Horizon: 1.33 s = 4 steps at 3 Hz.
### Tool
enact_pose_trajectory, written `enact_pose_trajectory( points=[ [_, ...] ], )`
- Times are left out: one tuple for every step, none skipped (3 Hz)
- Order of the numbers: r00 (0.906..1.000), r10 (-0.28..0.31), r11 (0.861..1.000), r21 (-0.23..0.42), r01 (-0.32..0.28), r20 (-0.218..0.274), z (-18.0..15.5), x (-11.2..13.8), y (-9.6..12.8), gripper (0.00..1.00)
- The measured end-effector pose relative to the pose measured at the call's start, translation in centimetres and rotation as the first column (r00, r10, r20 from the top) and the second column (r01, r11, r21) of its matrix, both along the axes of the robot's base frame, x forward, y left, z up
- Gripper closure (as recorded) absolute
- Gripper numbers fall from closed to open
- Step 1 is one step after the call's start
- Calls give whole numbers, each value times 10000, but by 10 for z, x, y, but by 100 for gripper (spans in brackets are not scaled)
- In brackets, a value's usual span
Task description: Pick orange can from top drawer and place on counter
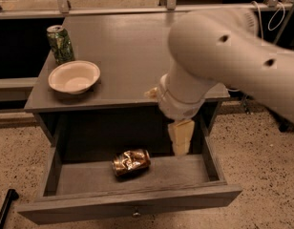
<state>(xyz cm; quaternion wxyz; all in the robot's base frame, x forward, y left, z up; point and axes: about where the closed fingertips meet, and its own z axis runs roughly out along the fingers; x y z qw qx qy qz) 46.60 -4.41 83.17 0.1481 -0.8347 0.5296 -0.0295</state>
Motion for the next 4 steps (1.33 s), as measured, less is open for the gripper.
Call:
enact_pose_trajectory(
  points=[
    [9956,932,9940,-575,-931,-9,-61,7,21,0],
    [9855,1692,9848,-395,-1694,-87,-100,9,43,0],
    [9749,2219,9750,-36,-2220,-189,-126,9,67,0],
    [9691,2373,9714,99,-2371,-676,-159,9,81,14]
  ],
)
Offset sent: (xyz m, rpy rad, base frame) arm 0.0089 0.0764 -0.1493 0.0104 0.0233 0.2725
